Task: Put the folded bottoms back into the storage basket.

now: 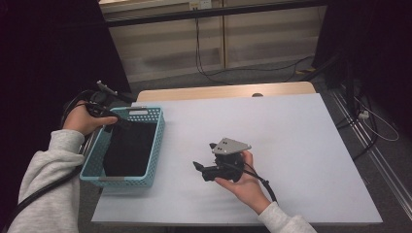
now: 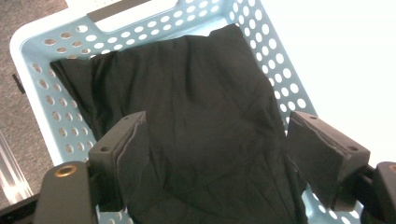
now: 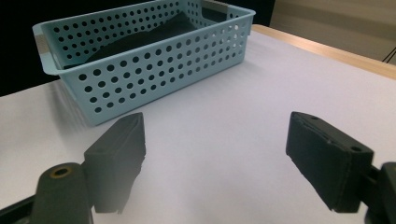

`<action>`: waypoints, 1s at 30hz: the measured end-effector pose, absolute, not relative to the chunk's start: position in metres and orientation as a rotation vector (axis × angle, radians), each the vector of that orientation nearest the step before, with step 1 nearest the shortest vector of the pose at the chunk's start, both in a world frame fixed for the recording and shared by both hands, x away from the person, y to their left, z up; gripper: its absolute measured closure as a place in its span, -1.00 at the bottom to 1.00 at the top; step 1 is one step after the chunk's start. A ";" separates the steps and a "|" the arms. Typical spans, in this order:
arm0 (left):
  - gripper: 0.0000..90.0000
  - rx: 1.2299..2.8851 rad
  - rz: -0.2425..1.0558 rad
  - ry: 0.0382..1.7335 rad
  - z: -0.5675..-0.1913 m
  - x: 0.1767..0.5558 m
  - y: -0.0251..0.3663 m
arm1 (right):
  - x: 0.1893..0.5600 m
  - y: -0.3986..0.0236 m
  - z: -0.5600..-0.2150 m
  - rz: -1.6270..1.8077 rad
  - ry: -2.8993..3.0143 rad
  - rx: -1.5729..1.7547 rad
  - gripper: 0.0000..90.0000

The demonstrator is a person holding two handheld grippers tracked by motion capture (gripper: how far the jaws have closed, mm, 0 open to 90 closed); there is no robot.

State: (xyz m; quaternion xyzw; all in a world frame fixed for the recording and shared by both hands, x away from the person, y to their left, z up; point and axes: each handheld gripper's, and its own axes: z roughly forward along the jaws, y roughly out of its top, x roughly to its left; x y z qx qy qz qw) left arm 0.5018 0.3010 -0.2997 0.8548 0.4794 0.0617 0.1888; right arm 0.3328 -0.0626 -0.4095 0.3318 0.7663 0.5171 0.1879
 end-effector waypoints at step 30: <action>-0.57 2.416 0.099 1.186 -0.314 0.486 0.242 | 0.316 -0.115 -0.416 1.386 2.135 0.993 -0.59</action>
